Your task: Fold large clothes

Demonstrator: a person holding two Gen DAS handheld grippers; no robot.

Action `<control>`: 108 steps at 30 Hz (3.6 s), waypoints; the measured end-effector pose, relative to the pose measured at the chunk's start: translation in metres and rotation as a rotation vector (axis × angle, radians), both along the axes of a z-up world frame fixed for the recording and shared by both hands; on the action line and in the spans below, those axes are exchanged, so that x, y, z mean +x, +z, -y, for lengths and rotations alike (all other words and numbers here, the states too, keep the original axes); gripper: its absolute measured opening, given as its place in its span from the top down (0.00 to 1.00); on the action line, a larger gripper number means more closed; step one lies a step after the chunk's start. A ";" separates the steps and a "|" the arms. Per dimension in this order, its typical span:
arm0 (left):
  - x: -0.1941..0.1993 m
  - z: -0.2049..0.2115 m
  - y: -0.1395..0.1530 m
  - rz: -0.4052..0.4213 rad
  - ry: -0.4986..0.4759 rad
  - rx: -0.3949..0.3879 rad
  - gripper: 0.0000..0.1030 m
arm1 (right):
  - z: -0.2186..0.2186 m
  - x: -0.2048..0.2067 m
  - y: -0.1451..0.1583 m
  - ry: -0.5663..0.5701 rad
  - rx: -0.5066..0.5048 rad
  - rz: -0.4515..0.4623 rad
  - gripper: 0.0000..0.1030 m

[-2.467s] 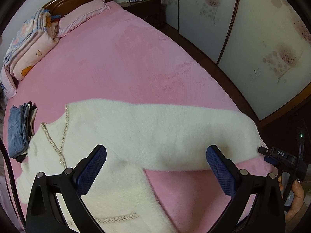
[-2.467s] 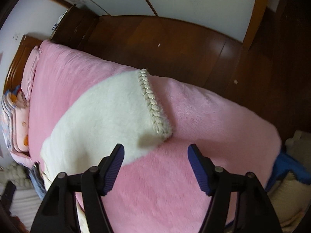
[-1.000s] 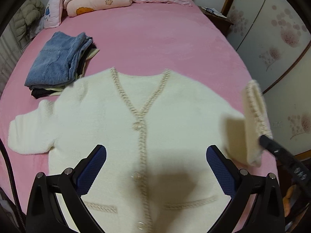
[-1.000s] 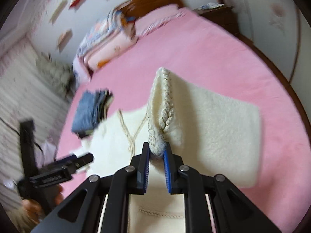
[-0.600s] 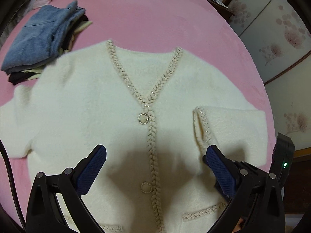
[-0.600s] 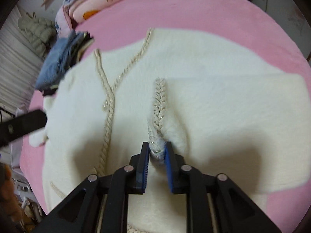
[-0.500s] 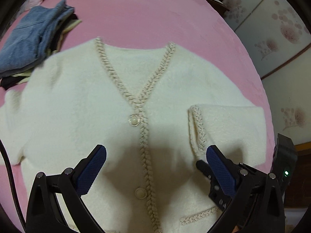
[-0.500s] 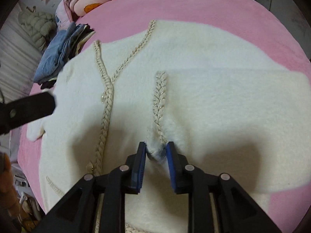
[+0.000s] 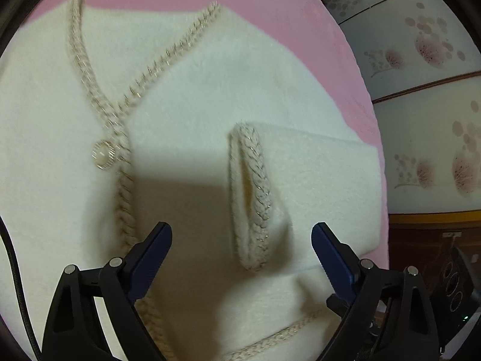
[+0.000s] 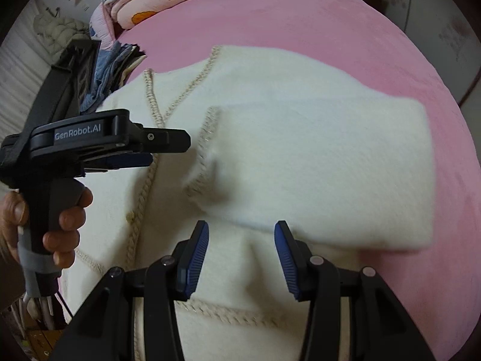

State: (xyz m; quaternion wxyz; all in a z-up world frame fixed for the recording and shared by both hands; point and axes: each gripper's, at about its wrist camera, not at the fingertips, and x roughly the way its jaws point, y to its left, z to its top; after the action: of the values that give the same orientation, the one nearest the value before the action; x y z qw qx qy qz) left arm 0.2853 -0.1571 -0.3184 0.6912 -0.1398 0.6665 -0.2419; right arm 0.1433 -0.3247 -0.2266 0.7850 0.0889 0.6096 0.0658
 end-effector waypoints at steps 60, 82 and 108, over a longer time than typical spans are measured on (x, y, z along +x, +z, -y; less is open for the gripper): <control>0.037 -0.108 0.024 0.318 0.273 0.385 0.90 | -0.003 0.051 -0.037 0.071 -0.599 0.097 0.52; 0.027 -0.134 0.012 0.331 0.356 0.451 0.90 | 0.079 0.012 -0.014 -0.120 -0.272 0.002 0.52; 0.089 -0.137 -0.004 0.258 0.317 0.321 0.87 | 0.091 0.187 -0.059 -0.037 -0.073 -0.001 0.86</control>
State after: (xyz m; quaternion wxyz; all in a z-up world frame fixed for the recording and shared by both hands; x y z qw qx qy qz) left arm 0.3740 -0.0198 -0.3225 0.8130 -0.0989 0.5726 -0.0376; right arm 0.3300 -0.4153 -0.2852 0.7885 0.0716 0.6102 0.0293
